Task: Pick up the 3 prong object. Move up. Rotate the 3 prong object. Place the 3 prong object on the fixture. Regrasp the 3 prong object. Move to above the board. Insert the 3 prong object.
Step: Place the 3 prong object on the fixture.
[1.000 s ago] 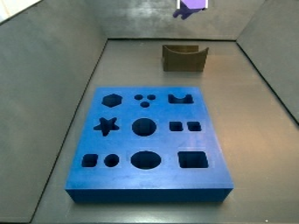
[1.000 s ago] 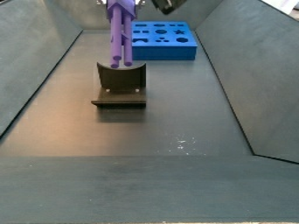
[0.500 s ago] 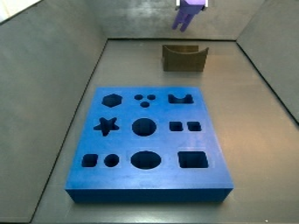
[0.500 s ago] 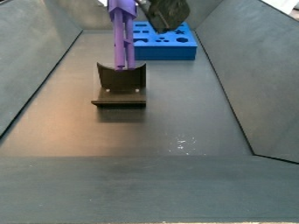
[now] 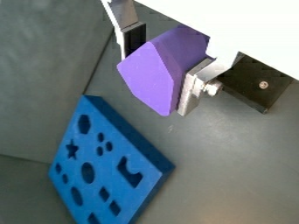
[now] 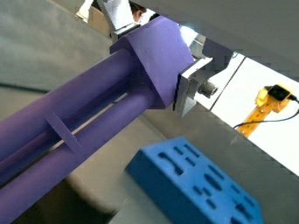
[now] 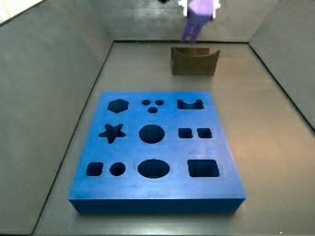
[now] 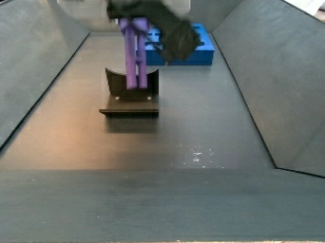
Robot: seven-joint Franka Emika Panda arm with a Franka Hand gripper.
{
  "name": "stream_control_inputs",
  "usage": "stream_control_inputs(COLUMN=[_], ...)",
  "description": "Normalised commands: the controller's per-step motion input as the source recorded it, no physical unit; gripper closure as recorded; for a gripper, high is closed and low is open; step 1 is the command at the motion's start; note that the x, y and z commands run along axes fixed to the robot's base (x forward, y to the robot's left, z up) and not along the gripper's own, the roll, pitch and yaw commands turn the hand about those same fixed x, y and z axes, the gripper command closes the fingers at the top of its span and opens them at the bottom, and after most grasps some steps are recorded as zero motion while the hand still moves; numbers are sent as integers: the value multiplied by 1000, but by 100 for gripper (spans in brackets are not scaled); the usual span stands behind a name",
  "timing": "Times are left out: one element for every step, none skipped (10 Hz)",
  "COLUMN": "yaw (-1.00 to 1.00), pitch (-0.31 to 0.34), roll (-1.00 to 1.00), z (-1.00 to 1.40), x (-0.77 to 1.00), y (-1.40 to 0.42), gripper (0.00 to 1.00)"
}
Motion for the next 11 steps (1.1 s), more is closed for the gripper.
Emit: stream_control_inputs(yaw=[-132, -123, -95, -74, -49, -30, -12, -2, 6, 13, 16], pitch=[-14, -33, -59, -72, -83, -104, -106, -109, -107, -106, -105], roll=[-80, -67, -54, -52, -51, -30, -34, -33, -34, -35, -35], z=[-1000, -1000, -829, -633, -445, -301, -244, -224, -224, -225, -226], x=[119, 118, 103, 87, 72, 55, 53, 54, 53, 50, 49], y=[104, 103, 75, 53, 35, 95, 104, 115, 114, 113, 113], gripper=[100, 100, 100, 100, 100, 100, 100, 100, 100, 100, 100])
